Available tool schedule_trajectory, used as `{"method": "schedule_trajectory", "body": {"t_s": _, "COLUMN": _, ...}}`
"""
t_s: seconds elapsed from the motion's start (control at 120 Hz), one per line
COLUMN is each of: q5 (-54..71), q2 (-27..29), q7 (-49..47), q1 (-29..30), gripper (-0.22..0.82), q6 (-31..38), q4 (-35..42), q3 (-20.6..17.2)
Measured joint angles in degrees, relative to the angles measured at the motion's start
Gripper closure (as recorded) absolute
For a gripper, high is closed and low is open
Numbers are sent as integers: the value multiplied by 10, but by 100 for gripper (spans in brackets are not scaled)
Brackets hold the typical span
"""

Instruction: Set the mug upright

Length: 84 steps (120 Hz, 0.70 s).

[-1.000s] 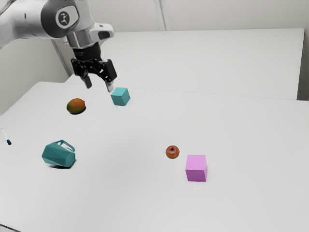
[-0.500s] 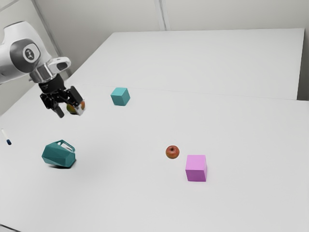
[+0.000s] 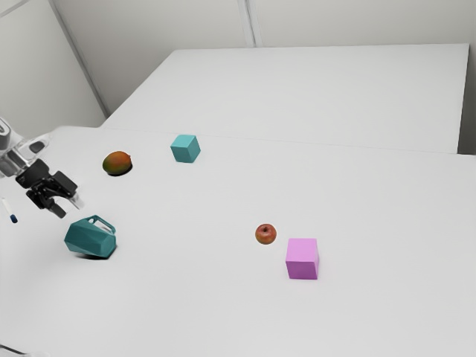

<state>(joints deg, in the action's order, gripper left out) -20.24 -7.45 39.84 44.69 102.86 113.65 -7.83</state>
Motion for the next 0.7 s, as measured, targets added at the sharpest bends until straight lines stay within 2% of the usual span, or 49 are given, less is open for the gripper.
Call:
{"method": "schedule_trajectory", "body": {"t_s": 0.142, "q5": -2, "q2": -44, "q7": 54, "q1": 34, "gripper": 0, "q6": -10, "q4": -31, "q3": -1}}
{"method": "schedule_trajectory", "body": {"t_s": 0.35, "q5": -10, "q2": -117, "q7": 118, "q1": 52, "gripper": 0, "q6": -39, "q4": -86, "q3": -1}}
{"method": "schedule_trajectory", "body": {"t_s": 0.7, "q5": -64, "q2": -151, "q7": 186, "q1": 50, "gripper": 0, "q6": -76, "q4": -86, "q3": -5}}
